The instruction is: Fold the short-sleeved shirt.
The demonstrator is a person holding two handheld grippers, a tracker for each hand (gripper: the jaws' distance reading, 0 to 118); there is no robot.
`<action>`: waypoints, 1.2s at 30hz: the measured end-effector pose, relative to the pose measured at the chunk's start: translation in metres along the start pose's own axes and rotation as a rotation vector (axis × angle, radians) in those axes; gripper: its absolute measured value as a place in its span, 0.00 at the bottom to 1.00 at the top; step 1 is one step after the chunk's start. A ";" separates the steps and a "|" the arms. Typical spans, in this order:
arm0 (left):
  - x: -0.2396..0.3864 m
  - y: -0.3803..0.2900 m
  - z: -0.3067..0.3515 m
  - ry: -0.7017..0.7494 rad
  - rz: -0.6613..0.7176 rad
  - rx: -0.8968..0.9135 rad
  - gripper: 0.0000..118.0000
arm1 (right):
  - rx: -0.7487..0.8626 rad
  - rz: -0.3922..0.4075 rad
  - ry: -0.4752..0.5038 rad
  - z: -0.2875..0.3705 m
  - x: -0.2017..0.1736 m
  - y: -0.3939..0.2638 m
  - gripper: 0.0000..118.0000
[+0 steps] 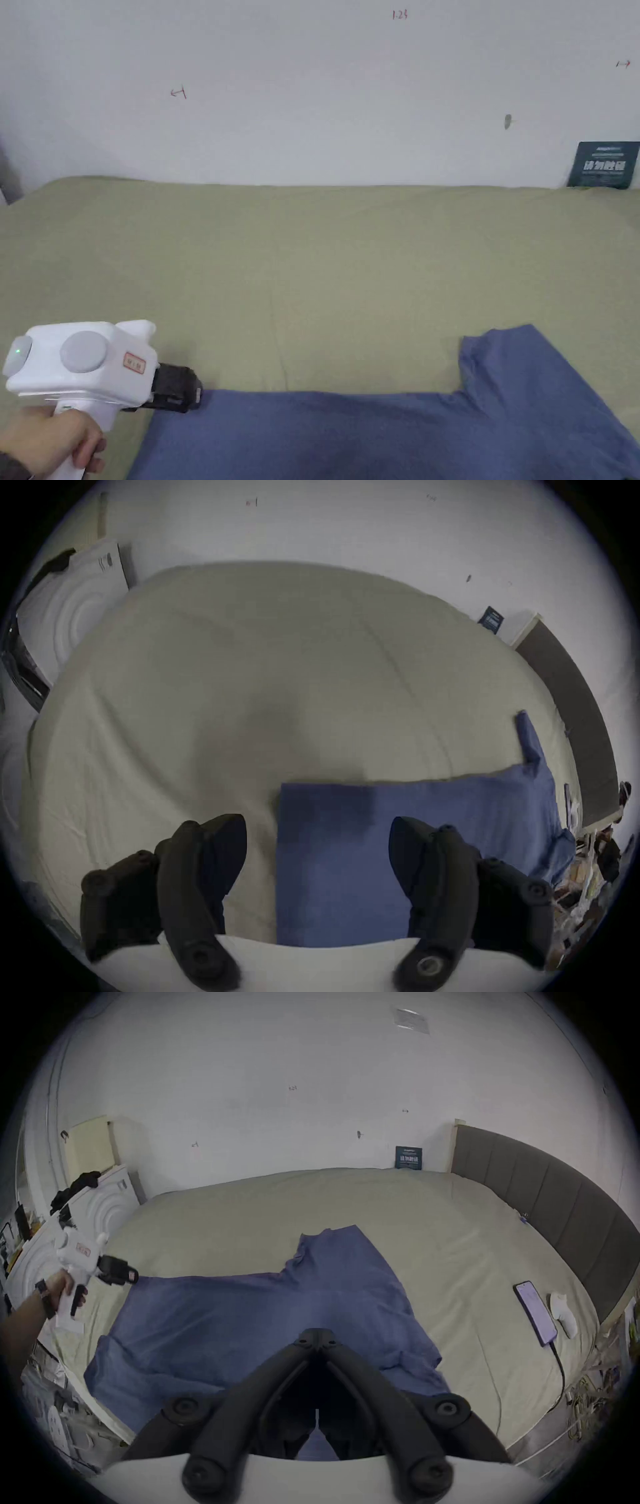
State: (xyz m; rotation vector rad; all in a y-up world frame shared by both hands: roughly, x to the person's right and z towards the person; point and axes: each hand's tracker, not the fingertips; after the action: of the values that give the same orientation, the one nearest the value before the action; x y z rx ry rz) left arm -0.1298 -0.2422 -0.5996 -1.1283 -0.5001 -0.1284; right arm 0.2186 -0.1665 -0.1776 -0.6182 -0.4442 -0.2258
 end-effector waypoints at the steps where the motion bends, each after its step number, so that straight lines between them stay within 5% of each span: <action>1: 0.004 -0.003 -0.008 0.001 0.024 -0.013 0.73 | -0.008 -0.010 -0.007 -0.008 0.007 0.006 0.01; 6: 0.026 -0.019 -0.012 0.099 -0.053 0.003 0.33 | -0.043 -0.072 0.033 -0.061 0.054 0.063 0.03; 7: 0.024 -0.018 -0.006 0.071 -0.033 0.005 0.09 | -0.077 -0.072 0.070 -0.080 0.065 0.078 0.08; 8: 0.024 -0.018 -0.001 0.053 -0.029 0.015 0.02 | -0.127 -0.056 0.110 -0.103 0.076 0.092 0.37; 10: 0.029 -0.024 0.005 0.017 -0.017 0.044 0.02 | -0.282 -0.002 0.092 -0.154 0.091 0.115 0.46; 12: 0.026 -0.024 0.006 -0.014 -0.024 0.032 0.02 | -0.428 0.068 0.101 -0.204 0.098 0.124 0.75; 15: 0.025 -0.027 0.009 -0.011 -0.025 0.032 0.02 | -0.504 0.170 0.026 -0.265 0.100 0.125 0.74; 17: 0.024 -0.031 0.015 -0.032 -0.015 0.044 0.02 | -0.561 0.142 -0.023 -0.291 0.100 0.124 0.74; 20: 0.021 -0.030 0.016 -0.039 -0.013 0.034 0.02 | -0.581 0.047 0.062 -0.306 0.100 0.124 0.73; 22: 0.022 -0.031 0.015 -0.034 -0.026 0.030 0.02 | -0.598 0.054 0.057 -0.310 0.095 0.121 0.70; 24: 0.021 -0.030 0.011 -0.043 -0.034 0.021 0.02 | -0.597 0.129 -0.055 -0.310 0.090 0.121 0.55; 25: 0.021 -0.030 0.009 -0.050 -0.035 0.017 0.02 | -0.595 0.101 -0.030 -0.308 0.089 0.123 0.51; 26: 0.022 -0.031 0.009 -0.054 -0.039 0.015 0.02 | -0.601 0.075 -0.011 -0.305 0.090 0.125 0.18; 27: 0.023 -0.031 0.007 -0.058 -0.045 0.015 0.02 | -0.594 0.091 -0.023 -0.303 0.089 0.127 0.01; 32: 0.020 -0.031 0.009 -0.086 -0.026 0.028 0.02 | -0.565 0.073 0.030 -0.281 0.087 0.131 0.01; 36: 0.019 -0.028 0.031 -0.118 -0.025 0.070 0.02 | -0.486 0.153 0.081 -0.237 0.071 0.143 0.01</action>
State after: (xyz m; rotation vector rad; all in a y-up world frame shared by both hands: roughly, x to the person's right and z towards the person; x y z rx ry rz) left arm -0.1326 -0.2235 -0.5575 -1.0655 -0.6190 -0.0655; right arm 0.4077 -0.2007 -0.3893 -1.1110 -0.2601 -0.2126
